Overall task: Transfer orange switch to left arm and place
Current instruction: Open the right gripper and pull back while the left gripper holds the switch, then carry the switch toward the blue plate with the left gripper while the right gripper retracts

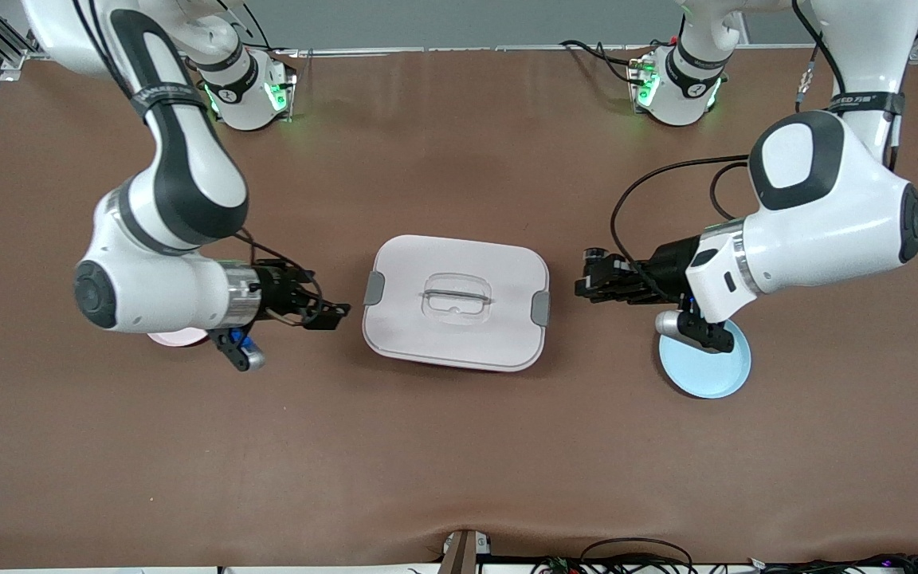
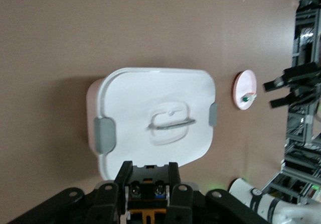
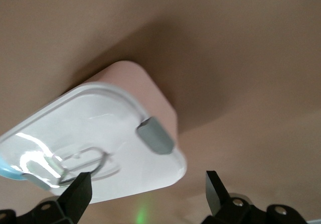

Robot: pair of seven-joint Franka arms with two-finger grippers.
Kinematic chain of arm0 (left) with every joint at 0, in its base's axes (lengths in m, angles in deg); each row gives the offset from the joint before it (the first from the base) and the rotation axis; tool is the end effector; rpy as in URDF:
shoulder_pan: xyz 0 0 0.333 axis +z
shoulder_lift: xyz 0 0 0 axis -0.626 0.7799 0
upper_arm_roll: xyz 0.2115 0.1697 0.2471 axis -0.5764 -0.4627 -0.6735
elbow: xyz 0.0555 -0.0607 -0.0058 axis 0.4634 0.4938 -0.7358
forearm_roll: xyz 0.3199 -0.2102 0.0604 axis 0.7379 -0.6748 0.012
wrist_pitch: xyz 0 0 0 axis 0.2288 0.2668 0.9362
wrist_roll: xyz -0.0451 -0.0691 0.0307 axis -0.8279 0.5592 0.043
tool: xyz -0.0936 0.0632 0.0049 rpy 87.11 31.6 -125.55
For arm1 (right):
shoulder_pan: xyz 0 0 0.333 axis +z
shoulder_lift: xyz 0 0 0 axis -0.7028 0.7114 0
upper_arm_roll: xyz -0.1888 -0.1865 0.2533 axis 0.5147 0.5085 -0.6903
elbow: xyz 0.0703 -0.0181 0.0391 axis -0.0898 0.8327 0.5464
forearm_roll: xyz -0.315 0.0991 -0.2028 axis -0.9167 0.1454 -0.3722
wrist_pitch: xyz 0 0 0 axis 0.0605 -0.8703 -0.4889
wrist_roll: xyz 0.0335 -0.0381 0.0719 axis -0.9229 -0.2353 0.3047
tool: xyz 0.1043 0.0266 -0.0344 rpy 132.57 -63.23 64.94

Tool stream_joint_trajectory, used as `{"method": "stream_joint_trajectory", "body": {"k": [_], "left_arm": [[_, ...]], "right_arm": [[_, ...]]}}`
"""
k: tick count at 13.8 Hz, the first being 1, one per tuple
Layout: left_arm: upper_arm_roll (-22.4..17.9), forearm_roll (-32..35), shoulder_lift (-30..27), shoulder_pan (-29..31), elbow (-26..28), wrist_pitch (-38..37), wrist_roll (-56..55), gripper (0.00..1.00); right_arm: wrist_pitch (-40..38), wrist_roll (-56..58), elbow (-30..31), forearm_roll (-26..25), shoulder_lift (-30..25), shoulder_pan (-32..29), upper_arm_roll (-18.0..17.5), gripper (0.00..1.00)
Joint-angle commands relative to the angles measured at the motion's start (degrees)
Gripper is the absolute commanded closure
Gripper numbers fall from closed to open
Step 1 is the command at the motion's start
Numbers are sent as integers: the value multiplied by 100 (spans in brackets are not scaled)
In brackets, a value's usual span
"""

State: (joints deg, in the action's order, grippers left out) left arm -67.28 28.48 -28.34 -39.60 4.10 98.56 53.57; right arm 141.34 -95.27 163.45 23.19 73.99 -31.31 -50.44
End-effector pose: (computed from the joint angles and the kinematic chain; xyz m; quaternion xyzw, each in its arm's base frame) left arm 0.6391 -0.2252 0.5395 0.9406 -0.0679 -0.0340 0.3309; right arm 0.6570 0.2189 0.4542 -0.9189 0.2934 0.2163 0.1507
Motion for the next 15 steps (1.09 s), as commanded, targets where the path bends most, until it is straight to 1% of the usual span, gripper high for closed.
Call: {"method": "stream_joint_trajectory", "body": {"k": [1,3,4,6,9,12,15], "left_arm": [[-5,218,-227,198,101,-495,306,100],[12,507,-323,382,84,-593,622,100],[-5,691,-402,392,84,-601,745,100],[-5,1445,-656,392,84,-636,764,100],[-31,2115,-903,444,84,-926,729,100],[-31,2634,-983,497,75,-988,729,100],[-31,2801,-1053,620,75,-1006,764,100]], "right_arm": [[-352,812,36,-504,-154,-314,-89,0],[-651,1349,27,-970,-181,-507,-98,0],[-783,1560,27,-1032,-242,-613,-89,0],[-1116,1878,27,-1173,-260,-789,-89,0],[-1486,2159,27,-1787,-339,-798,-98,0],[-1768,2852,36,-2017,-427,-999,-89,0],[-2040,3416,27,-2167,-514,-1193,-89,0]]}}
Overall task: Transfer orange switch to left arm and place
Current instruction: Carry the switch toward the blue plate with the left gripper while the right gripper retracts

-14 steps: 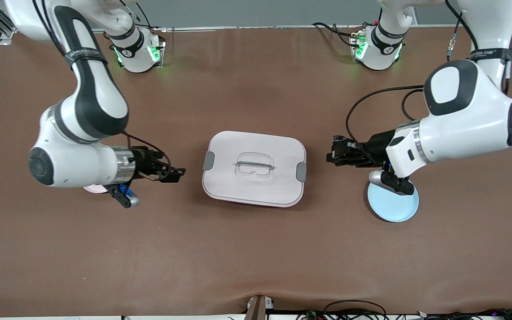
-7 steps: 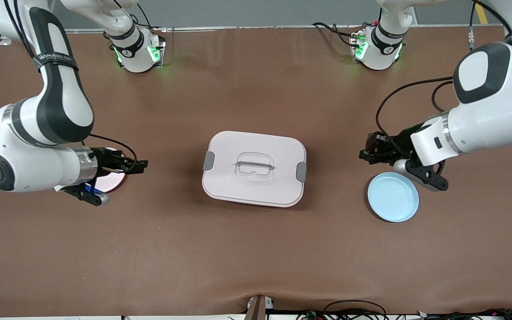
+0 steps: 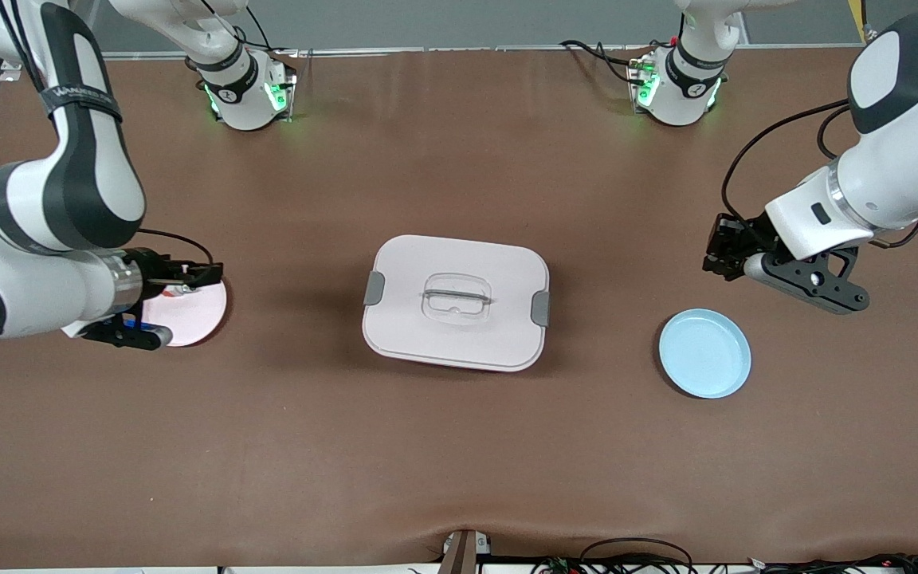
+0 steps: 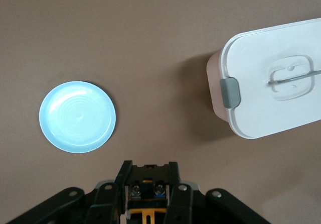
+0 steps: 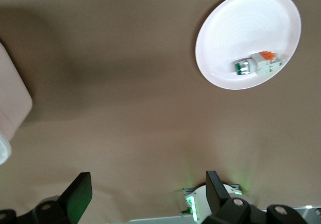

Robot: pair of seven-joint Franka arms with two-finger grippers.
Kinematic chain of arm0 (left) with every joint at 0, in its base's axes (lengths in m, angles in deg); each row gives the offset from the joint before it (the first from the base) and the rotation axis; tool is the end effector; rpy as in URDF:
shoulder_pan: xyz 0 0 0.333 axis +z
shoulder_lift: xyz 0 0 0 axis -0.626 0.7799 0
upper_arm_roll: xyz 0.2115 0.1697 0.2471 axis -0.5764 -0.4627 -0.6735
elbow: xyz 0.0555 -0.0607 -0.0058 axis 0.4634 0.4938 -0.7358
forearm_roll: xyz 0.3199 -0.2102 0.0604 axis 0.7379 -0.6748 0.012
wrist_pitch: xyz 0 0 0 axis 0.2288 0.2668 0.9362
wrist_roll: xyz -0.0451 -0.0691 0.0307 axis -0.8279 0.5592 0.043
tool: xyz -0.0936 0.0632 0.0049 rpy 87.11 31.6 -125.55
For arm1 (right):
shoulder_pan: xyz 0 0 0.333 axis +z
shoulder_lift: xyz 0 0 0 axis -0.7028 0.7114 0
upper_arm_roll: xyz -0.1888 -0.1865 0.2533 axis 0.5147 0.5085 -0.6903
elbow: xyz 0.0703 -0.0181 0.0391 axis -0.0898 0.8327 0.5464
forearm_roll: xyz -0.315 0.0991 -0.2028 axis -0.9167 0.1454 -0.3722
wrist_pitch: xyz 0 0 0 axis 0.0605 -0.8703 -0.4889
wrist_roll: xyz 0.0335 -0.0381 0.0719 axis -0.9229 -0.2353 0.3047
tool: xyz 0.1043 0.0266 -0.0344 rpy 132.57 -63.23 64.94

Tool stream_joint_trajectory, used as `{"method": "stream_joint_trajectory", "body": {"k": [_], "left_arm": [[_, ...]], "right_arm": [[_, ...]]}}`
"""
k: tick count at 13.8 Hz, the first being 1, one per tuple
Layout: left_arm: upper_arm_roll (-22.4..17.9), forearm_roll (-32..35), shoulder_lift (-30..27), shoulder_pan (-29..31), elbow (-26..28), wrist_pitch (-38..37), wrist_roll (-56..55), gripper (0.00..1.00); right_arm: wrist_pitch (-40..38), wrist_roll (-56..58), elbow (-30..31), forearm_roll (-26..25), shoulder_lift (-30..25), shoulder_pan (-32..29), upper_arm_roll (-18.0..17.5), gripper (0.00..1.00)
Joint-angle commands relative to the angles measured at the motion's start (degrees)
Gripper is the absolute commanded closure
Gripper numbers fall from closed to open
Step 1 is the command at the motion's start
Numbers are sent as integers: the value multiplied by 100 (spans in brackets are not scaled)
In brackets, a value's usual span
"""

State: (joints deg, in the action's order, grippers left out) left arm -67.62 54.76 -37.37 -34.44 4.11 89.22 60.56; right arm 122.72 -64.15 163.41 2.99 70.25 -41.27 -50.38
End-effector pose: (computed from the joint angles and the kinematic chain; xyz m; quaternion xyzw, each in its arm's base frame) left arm 0.6059 -0.1332 0.6064 0.9804 -0.1703 0.0068 0.0990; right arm 0.6317 0.0660 0.4737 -0.9647 0.0700 0.2523 0.0299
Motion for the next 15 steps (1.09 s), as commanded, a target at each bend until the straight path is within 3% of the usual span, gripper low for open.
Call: {"method": "stream_joint_trajectory", "body": {"k": [1,4,7,12,15], "left_arm": [[12,392,-158,113,57,-90,21,100],[-6,491,-167,209,48,-247,-329,100],[-6,578,-159,403,57,-301,-831,100],[3,1342,-167,421,48,-766,-1693,100],[3,1282,-106,509,48,-793,-2375,100]], "right_arm": [[-266,339,31,-217,-176,-215,-86,0],[-591,383,31,-577,-360,-206,-121,0],[-680,770,40,-595,-378,-302,-95,0],[-618,779,49,-595,-369,-373,-95,0],[-530,779,32,-596,-361,-373,-95,0]]}}
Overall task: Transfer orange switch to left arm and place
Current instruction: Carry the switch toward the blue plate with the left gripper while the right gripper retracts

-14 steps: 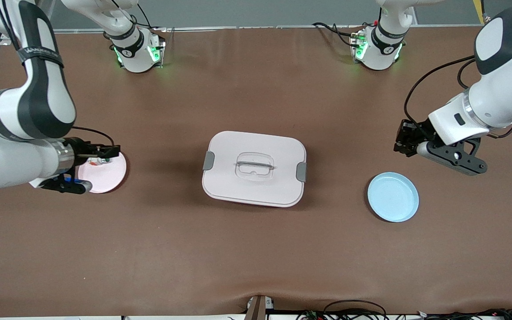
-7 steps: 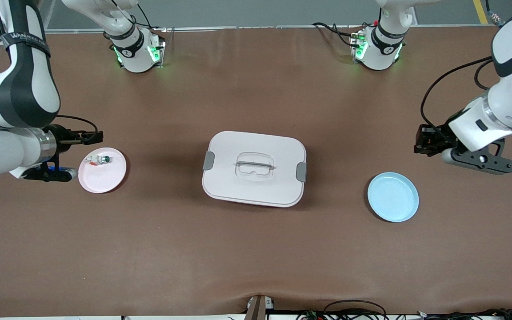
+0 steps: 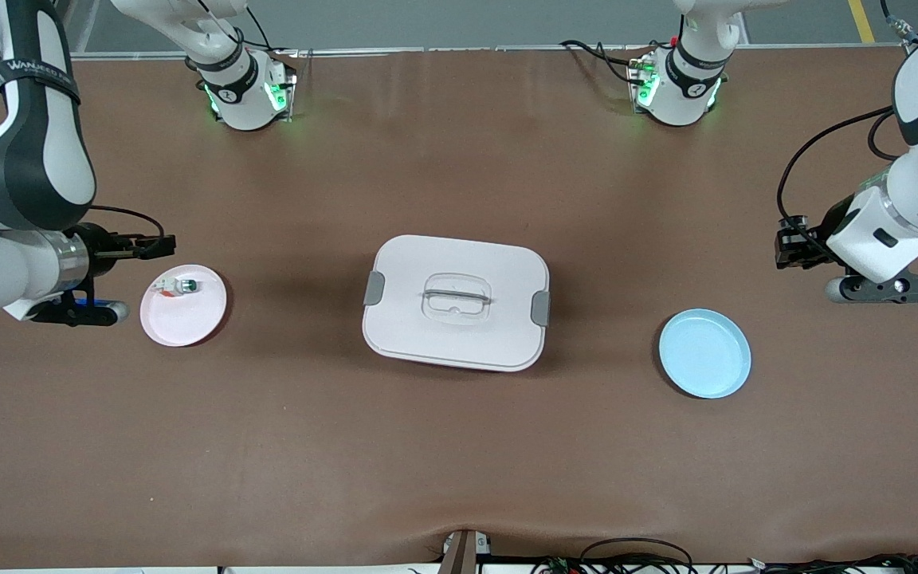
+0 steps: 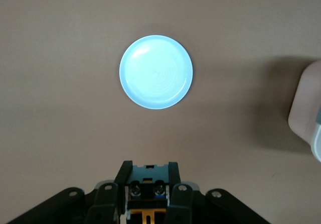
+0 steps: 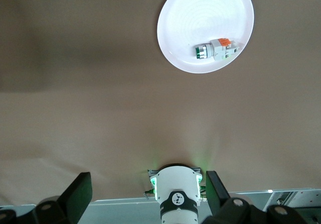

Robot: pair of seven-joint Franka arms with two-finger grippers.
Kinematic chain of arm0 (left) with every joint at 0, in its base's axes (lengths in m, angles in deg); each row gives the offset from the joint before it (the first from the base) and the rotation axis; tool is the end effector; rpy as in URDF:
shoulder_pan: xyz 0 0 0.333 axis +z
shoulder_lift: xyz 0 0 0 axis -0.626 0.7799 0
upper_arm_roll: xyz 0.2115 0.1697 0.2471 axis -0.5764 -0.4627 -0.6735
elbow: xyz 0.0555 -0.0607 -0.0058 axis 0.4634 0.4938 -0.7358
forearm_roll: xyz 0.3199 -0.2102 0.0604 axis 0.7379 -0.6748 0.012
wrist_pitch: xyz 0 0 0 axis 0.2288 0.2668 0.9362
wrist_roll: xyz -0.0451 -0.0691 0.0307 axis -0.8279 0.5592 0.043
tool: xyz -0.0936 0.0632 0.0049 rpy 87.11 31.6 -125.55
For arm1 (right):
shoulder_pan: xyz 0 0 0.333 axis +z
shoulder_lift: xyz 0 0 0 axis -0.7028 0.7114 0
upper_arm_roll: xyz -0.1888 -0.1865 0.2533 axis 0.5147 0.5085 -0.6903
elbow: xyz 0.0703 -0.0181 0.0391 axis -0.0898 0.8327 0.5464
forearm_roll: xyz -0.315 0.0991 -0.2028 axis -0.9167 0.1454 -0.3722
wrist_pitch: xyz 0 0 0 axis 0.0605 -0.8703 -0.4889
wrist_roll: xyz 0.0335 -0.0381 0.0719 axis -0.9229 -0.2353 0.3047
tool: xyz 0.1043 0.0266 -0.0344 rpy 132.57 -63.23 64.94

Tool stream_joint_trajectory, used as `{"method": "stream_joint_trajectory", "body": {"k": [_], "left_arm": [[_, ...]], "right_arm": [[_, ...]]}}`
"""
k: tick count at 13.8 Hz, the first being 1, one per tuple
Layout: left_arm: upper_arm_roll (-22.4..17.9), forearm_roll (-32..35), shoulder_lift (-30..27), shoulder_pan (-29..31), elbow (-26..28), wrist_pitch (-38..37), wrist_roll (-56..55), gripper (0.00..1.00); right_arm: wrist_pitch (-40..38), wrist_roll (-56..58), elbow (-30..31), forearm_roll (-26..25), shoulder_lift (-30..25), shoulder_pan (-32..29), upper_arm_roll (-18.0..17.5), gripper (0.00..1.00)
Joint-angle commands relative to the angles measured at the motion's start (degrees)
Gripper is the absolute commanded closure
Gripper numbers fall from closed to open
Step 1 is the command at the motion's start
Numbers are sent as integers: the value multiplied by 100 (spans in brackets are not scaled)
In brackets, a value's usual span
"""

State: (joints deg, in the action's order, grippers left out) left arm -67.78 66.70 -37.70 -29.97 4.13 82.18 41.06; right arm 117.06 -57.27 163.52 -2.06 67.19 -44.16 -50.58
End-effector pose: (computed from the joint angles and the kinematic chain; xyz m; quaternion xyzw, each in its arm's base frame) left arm 0.6017 -0.0617 0.5973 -0.9985 -0.0251 0.0468 0.0135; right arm 0.6117 0.0241 0.5032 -0.9626 0.0320 0.2691 0.0053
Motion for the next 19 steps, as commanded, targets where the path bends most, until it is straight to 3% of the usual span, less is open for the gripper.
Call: {"method": "stream_joint_trajectory", "body": {"k": [1,5,10,14,19], "left_arm": [[19,122,-73,62,46,-89,-933,100],[28,79,-64,79,46,-89,-3289,100],[28,35,-64,97,98,16,-4942,100],[19,78,-64,88,422,744,-6463,100],[19,123,-64,97,810,1150,-6923,100]], "right_arm": [[36,83,20,-47,-63,-110,-74,0],[-25,39,-102,-117,-63,-110,-74,0],[-157,21,-525,-117,-63,-382,-74,0],[-473,13,-569,-108,-116,-435,-57,0],[-369,4,-534,-99,-230,-278,-118,0]]}}
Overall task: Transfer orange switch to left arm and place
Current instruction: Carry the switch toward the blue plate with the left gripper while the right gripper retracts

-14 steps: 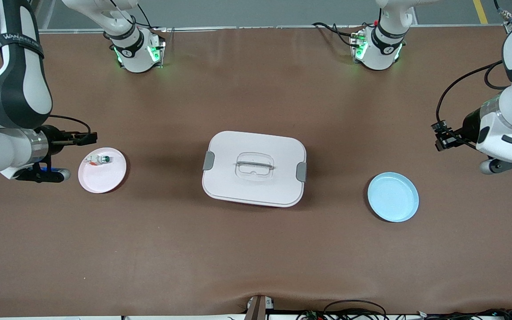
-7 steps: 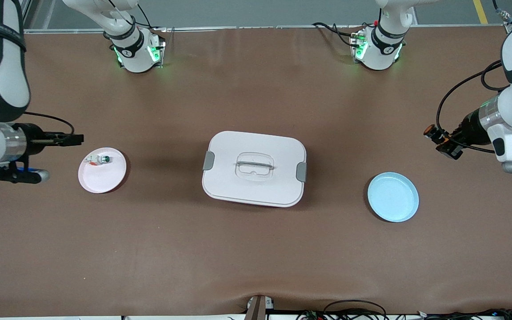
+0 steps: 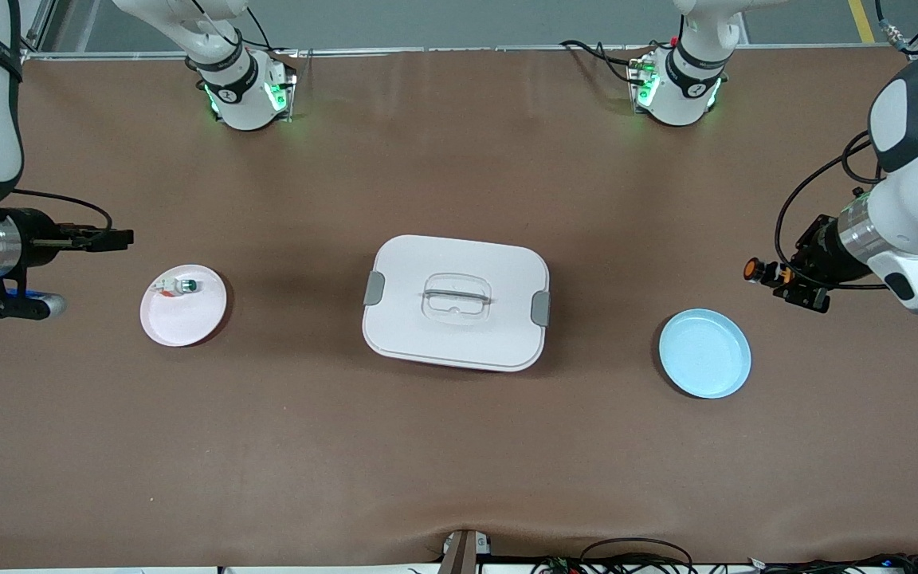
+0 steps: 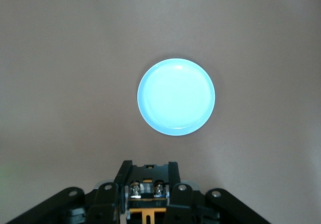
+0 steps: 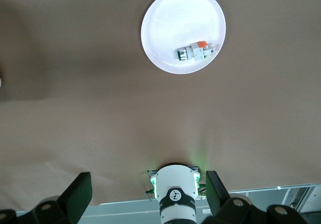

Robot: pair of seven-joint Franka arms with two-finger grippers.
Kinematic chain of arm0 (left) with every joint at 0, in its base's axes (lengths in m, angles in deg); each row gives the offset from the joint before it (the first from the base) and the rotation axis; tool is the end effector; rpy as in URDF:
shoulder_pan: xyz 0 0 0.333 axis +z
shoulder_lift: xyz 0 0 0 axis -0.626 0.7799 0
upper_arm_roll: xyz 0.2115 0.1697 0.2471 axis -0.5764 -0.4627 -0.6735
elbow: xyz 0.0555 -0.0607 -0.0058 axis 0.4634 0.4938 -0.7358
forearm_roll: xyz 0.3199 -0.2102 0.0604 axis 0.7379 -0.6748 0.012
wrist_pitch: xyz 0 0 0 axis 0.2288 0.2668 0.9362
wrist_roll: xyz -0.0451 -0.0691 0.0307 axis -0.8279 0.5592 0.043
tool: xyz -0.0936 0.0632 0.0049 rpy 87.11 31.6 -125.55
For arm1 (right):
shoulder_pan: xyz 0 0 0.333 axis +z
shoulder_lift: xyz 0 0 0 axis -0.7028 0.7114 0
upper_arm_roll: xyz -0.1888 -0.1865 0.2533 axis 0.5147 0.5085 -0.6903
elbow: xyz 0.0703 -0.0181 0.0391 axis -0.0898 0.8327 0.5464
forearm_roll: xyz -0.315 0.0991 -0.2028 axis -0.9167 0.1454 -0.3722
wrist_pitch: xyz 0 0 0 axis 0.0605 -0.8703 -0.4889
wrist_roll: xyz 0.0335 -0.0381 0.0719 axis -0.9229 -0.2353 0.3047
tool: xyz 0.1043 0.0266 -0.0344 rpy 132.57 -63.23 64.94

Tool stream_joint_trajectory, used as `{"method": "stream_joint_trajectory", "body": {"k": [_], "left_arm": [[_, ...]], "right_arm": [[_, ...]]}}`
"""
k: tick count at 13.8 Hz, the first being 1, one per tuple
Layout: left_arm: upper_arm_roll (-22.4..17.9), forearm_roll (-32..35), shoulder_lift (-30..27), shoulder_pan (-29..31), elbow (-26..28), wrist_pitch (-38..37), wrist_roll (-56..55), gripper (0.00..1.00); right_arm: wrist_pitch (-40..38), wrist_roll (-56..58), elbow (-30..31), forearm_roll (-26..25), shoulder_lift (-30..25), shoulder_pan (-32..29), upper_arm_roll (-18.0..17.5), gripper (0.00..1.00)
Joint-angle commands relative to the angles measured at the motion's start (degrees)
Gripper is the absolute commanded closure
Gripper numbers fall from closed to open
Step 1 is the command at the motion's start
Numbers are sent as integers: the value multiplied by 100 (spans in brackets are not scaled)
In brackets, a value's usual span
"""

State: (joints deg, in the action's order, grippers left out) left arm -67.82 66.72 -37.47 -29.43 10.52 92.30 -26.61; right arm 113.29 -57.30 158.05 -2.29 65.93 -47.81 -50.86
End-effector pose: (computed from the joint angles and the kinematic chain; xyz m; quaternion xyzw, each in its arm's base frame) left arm 0.6123 -0.0596 0.5570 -0.8154 -0.5786 0.0098 0.0155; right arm 0.6099 -0.0130 0.5542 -0.9679 0.0595 0.2438 0.0125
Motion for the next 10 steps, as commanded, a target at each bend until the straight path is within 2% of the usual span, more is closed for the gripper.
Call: {"method": "stream_joint_trajectory", "body": {"k": [1,5,10], "left_arm": [[23,138,-96,44,258,252,-175,100],[23,296,-79,140,654,805,-526,100],[23,297,9,246,1093,1464,-789,100]], "right_arm": [[52,6,40,-76,-147,166,-91,0],[193,-3,111,-322,-253,447,-91,0],[386,-116,383,-226,-490,343,-47,0]]}}
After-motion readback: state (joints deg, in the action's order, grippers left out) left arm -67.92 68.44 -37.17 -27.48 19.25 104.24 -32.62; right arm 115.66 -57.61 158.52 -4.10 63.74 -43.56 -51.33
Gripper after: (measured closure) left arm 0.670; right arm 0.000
